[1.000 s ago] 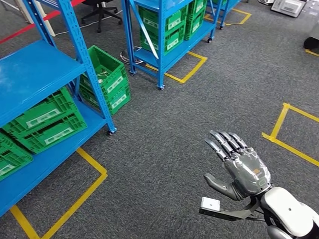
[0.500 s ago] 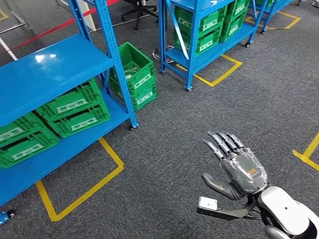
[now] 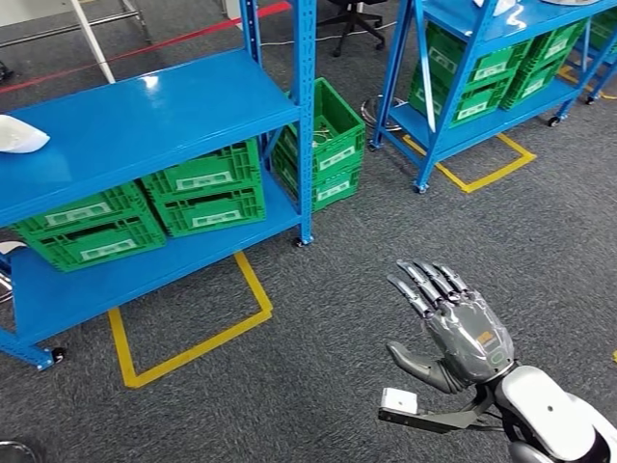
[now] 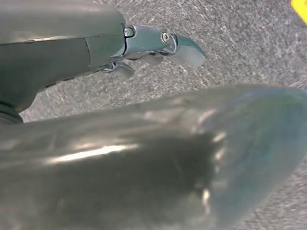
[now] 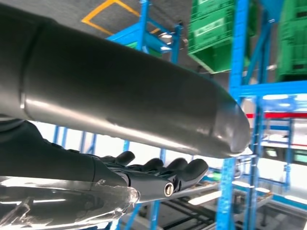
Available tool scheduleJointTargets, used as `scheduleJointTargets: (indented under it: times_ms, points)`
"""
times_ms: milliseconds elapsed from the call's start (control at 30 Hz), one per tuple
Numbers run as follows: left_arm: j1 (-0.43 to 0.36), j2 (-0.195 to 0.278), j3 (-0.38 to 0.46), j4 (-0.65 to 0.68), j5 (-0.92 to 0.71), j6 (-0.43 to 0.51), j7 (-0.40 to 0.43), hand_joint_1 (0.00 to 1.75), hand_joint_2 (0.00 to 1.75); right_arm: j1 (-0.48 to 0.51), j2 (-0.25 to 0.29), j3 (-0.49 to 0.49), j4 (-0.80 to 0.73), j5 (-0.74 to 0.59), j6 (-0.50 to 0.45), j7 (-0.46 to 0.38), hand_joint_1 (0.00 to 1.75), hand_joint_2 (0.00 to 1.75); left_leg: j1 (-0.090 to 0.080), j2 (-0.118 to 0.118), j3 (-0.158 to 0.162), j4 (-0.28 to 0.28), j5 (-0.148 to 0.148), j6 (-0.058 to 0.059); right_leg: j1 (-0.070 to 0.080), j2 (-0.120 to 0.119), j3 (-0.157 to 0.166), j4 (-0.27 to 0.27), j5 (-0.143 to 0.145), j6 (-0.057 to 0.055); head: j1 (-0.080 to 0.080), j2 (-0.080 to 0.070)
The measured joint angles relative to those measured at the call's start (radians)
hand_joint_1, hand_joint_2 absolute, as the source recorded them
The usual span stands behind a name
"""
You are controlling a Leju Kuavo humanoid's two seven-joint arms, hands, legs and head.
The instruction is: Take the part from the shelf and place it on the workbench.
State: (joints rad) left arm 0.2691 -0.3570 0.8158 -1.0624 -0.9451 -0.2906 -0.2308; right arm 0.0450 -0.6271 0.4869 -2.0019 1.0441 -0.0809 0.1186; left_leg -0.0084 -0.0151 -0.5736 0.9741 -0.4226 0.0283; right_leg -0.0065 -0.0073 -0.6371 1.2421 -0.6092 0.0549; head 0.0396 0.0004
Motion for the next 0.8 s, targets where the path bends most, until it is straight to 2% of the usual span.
scheduleJointTargets:
  times_ms: [33, 67, 100, 133, 200, 233, 267, 300, 333, 367, 400, 467, 500, 533, 567, 600, 667, 700, 733, 800]
  points:
    - [-0.001, 0.0, 0.0, 0.0, 0.0, 0.0, 0.0, 0.0, 0.0, 0.001, 0.0, 0.002, 0.001, 0.0, 0.0, 0.0, 0.0, 0.0, 0.0, -0.014, 0.0, 0.0, 0.0, 0.0, -0.001, 0.003, -0.025, 0.044, -0.01, 0.002, 0.0, 0.0]
    - [0.0, 0.0, 0.001, 0.0, 0.0, 0.0, 0.0, 0.0, 0.0, 0.001, 0.0, 0.004, 0.002, 0.0, 0.0, 0.0, 0.0, 0.0, 0.001, -0.028, 0.001, 0.001, 0.0, 0.0, -0.002, 0.004, -0.033, 0.051, 0.001, 0.004, 0.0, 0.0]
    - [0.0, -0.001, 0.002, 0.0, 0.0, 0.0, 0.0, 0.0, 0.0, 0.001, 0.0, 0.005, 0.002, 0.0, 0.0, 0.0, 0.0, 0.0, 0.002, -0.042, 0.002, 0.001, 0.0, -0.001, -0.004, 0.008, -0.021, 0.017, 0.03, 0.005, 0.0, 0.0]
    - [0.0, -0.001, 0.002, 0.0, 0.0, 0.0, 0.0, 0.0, 0.0, 0.001, 0.0, 0.006, 0.002, 0.0, 0.0, 0.0, 0.0, 0.0, 0.005, -0.057, 0.004, 0.003, 0.0, -0.004, -0.008, 0.02, 0.008, -0.047, 0.07, 0.008, 0.0, 0.0]
    - [-0.001, -0.001, 0.002, 0.0, 0.0, 0.0, 0.0, 0.0, 0.0, 0.001, 0.0, 0.006, 0.003, 0.0, 0.0, 0.0, 0.0, 0.0, 0.006, -0.085, 0.001, 0.01, -0.001, -0.014, -0.017, 0.065, 0.069, -0.175, 0.118, 0.012, 0.0, 0.0]
    - [-0.001, 0.0, 0.002, 0.0, 0.0, 0.0, 0.0, 0.0, 0.0, 0.001, 0.0, 0.007, 0.003, 0.0, 0.0, 0.0, 0.0, 0.0, 0.007, -0.097, -0.003, 0.013, 0.0, -0.021, -0.019, 0.08, 0.087, -0.21, 0.125, 0.01, 0.0, 0.0]
    - [0.001, 0.001, 0.002, 0.0, -0.001, 0.0, 0.0, 0.0, 0.0, 0.0, 0.0, 0.008, 0.003, 0.0, 0.0, 0.0, 0.0, 0.0, 0.008, -0.109, -0.009, 0.014, 0.002, -0.028, -0.018, 0.085, 0.093, -0.221, 0.122, 0.005, -0.001, 0.0]
    - [0.003, 0.001, 0.002, 0.0, -0.001, 0.0, 0.0, 0.0, 0.0, 0.0, 0.0, 0.008, 0.003, 0.0, 0.0, 0.0, 0.0, 0.0, 0.01, -0.12, -0.014, 0.013, 0.006, -0.034, -0.017, 0.075, 0.094, -0.221, 0.124, -0.004, -0.001, 0.0]
    - [0.005, 0.001, 0.003, 0.0, -0.002, -0.001, 0.0, 0.0, 0.0, -0.002, 0.0, 0.009, 0.003, 0.0, 0.0, 0.0, 0.0, 0.0, 0.011, -0.121, -0.017, 0.012, 0.008, -0.039, -0.016, 0.062, 0.094, -0.221, 0.126, -0.01, -0.001, 0.0]
    - [0.007, 0.001, 0.004, 0.0, -0.004, -0.001, -0.001, 0.0, 0.0, -0.004, 0.0, 0.01, 0.003, 0.0, -0.001, 0.0, 0.0, 0.0, 0.009, -0.105, -0.023, 0.02, 0.003, -0.045, -0.017, 0.05, 0.093, -0.222, 0.128, -0.017, -0.004, 0.0]
    - [0.007, 0.002, 0.004, -0.001, -0.007, -0.001, -0.003, 0.0, 0.0, -0.005, 0.0, 0.011, 0.003, 0.0, -0.002, 0.0, 0.0, 0.0, 0.007, -0.078, -0.037, 0.046, -0.015, -0.049, -0.017, 0.037, 0.094, -0.223, 0.129, -0.023, -0.007, 0.0]
    - [0.002, 0.002, 0.005, -0.001, -0.016, -0.002, -0.008, 0.0, 0.0, -0.005, 0.0, 0.012, 0.004, 0.0, -0.004, 0.001, 0.0, 0.0, 0.004, -0.017, -0.092, 0.162, -0.078, -0.057, -0.015, 0.009, 0.093, -0.223, 0.129, -0.032, -0.012, 0.0]
    - [0.0, 0.002, 0.004, 0.0, -0.019, -0.003, -0.01, 0.0, 0.0, -0.004, 0.0, 0.013, 0.004, 0.0, -0.005, 0.002, 0.0, 0.0, 0.005, -0.005, -0.127, 0.232, -0.108, -0.059, -0.013, -0.006, 0.093, -0.223, 0.128, -0.034, -0.013, 0.0]
    - [-0.001, 0.002, 0.005, 0.0, -0.021, -0.003, -0.012, 0.0, 0.0, -0.004, 0.0, 0.014, 0.004, 0.0, -0.005, 0.003, 0.0, 0.0, 0.006, 0.0, -0.153, 0.286, -0.124, -0.059, -0.012, -0.02, 0.093, -0.223, 0.127, -0.035, -0.013, 0.0]
    - [-0.001, 0.002, 0.006, 0.0, -0.022, -0.003, -0.013, 0.0, 0.0, -0.004, 0.0, 0.015, 0.005, 0.0, -0.006, 0.004, 0.0, 0.0, 0.006, 0.002, -0.163, 0.306, -0.122, -0.059, -0.011, -0.034, 0.093, -0.223, 0.126, -0.036, -0.013, 0.0]
    - [-0.001, 0.002, 0.007, 0.0, -0.023, -0.003, -0.013, 0.0, 0.0, -0.004, 0.0, 0.016, 0.005, 0.0, -0.006, 0.004, 0.0, 0.0, 0.006, 0.004, -0.151, 0.284, -0.101, -0.057, -0.01, -0.045, 0.095, -0.223, 0.125, -0.037, -0.013, 0.0]
    - [0.0, 0.002, 0.009, 0.0, -0.025, -0.003, -0.014, 0.0, 0.0, -0.006, 0.0, 0.016, 0.005, -0.002, -0.007, 0.004, 0.0, 0.0, 0.005, 0.014, -0.081, 0.154, -0.036, -0.049, -0.008, -0.061, 0.1, -0.223, 0.122, -0.034, -0.012, 0.0]
    - [-0.001, 0.002, 0.01, -0.001, -0.025, -0.003, -0.013, 0.0, 0.0, -0.006, 0.0, 0.016, 0.005, -0.004, -0.007, 0.004, 0.0, 0.0, 0.003, 0.02, -0.044, 0.087, -0.014, -0.045, -0.005, -0.066, 0.1, -0.223, 0.119, -0.03, -0.012, 0.0]
    - [-0.001, 0.002, 0.01, -0.001, -0.025, -0.001, -0.013, 0.0, 0.0, -0.007, 0.0, 0.016, 0.005, -0.007, -0.006, 0.004, 0.0, 0.0, 0.003, 0.025, -0.02, 0.041, -0.002, -0.043, -0.002, -0.07, 0.098, -0.222, 0.116, -0.028, -0.012, 0.0]
    - [0.0, 0.001, 0.012, -0.001, -0.022, 0.005, -0.01, 0.0, 0.0, -0.008, 0.0, 0.016, 0.005, -0.01, -0.004, 0.006, 0.0, 0.0, 0.002, 0.029, -0.005, 0.012, -0.002, -0.046, 0.004, -0.074, 0.094, -0.222, 0.112, -0.035, -0.011, 0.0]
